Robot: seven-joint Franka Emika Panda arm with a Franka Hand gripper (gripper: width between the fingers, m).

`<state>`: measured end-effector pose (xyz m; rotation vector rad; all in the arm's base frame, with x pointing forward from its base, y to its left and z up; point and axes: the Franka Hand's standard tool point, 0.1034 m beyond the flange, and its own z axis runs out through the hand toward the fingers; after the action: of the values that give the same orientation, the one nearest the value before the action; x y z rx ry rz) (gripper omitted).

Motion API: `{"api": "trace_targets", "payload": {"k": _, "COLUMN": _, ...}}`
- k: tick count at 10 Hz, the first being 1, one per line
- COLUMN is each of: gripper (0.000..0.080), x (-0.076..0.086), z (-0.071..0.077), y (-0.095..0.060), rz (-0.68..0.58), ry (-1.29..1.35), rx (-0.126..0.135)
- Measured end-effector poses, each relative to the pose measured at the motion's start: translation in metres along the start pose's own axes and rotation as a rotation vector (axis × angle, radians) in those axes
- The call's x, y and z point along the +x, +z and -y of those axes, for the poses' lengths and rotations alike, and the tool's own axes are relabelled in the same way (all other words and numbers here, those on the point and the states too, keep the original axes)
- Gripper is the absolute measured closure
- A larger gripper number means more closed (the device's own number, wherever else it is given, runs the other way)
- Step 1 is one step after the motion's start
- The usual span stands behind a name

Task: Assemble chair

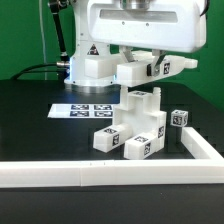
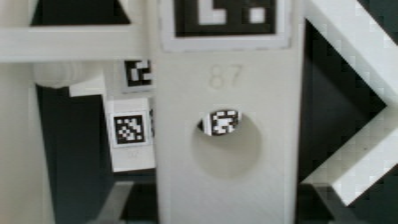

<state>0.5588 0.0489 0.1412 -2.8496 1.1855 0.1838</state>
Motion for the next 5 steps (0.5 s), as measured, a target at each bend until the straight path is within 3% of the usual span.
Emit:
{"api": "trace_targets", "payload": {"k": 3, "gripper": 0.0509, "x": -0.010, "z": 0.013, "y": 0.008, "rz": -0.017, "ry": -0.032, "rx": 0.002}}
{"api": "trace_targets", "payload": {"k": 5, "gripper": 0.0509, "x": -0.011, "z": 0.013, "y": 0.010, "rz": -0.015, "ry": -0.039, "rx": 0.000}}
